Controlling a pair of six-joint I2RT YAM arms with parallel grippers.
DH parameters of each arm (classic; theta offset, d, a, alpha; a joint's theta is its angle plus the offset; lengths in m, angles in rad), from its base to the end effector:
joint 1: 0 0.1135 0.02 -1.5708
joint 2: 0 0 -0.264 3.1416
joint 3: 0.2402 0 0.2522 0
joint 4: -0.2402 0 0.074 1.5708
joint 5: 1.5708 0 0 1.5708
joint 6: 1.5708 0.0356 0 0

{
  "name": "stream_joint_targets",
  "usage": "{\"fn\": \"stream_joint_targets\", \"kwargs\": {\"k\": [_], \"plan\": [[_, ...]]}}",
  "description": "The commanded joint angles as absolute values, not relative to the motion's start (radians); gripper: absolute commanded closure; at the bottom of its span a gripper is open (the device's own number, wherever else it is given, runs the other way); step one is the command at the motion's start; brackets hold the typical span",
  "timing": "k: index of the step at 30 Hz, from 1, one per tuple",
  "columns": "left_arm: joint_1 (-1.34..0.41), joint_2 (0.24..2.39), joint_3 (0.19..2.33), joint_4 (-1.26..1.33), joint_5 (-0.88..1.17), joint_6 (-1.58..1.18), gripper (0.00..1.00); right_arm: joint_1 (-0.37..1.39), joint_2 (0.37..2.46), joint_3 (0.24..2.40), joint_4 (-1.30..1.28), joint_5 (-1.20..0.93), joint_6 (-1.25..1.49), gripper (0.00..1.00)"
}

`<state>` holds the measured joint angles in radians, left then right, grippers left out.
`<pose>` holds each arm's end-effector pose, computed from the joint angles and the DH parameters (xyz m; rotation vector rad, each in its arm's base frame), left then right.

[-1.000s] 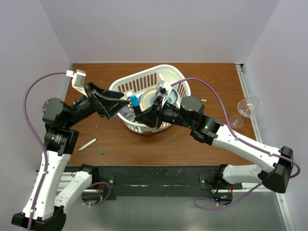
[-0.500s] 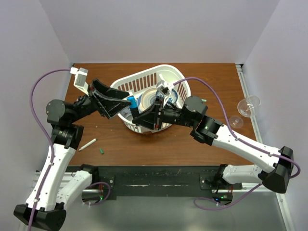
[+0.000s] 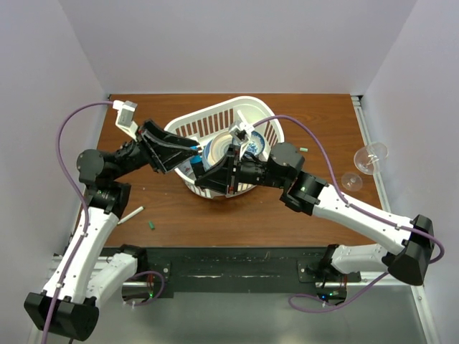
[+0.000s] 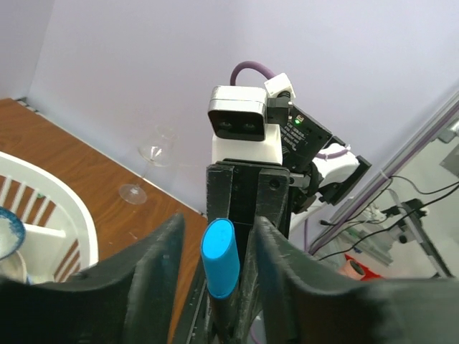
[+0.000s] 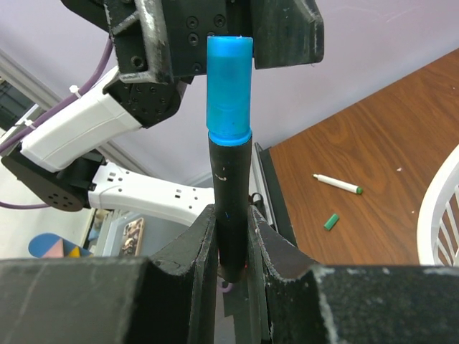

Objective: Insert the pens into the pen caps

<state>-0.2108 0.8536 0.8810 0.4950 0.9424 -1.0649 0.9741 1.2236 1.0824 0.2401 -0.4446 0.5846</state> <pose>0.1621 -0.0641 0.4265 0.4212 1.3848 -1.5629 0.1485 0.2458 0.3972 -0.7227 1.5378 1.5444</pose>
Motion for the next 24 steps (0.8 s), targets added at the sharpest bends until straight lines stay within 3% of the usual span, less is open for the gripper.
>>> {"fn": "stream_joint_targets", "kwargs": {"k": [1,3,4,5,6,10,18,24], "plan": [[-0.213,0.847,0.856,0.598,0.974,-1.118,0.59,0.974,1.226,1.111,0.293,-0.466,0.597,1.00],[-0.213,0.842,0.835,0.621,0.985,-1.144,0.73,0.976,1.232,1.117,0.298,-0.465,0.600,1.00],[-0.213,0.839,0.825,0.635,0.991,-1.158,0.90,0.976,1.232,1.118,0.311,-0.462,0.601,1.00],[-0.213,0.838,0.801,0.658,0.997,-1.199,0.98,0.976,1.235,1.123,0.319,-0.462,0.604,1.00],[-0.213,0.824,0.783,0.714,1.005,-1.228,1.00,0.976,1.236,1.127,0.324,-0.456,0.607,1.00],[-0.215,0.801,0.707,0.833,1.035,-1.365,1.00,0.965,1.259,1.228,0.280,-0.430,0.575,1.00],[-0.218,0.707,0.652,0.694,1.078,-1.316,1.00,0.874,1.287,1.350,0.253,-0.426,0.551,1.00],[-0.229,0.707,0.565,0.770,1.095,-1.379,1.00,0.822,1.345,1.474,0.204,-0.456,0.509,1.00]]}}
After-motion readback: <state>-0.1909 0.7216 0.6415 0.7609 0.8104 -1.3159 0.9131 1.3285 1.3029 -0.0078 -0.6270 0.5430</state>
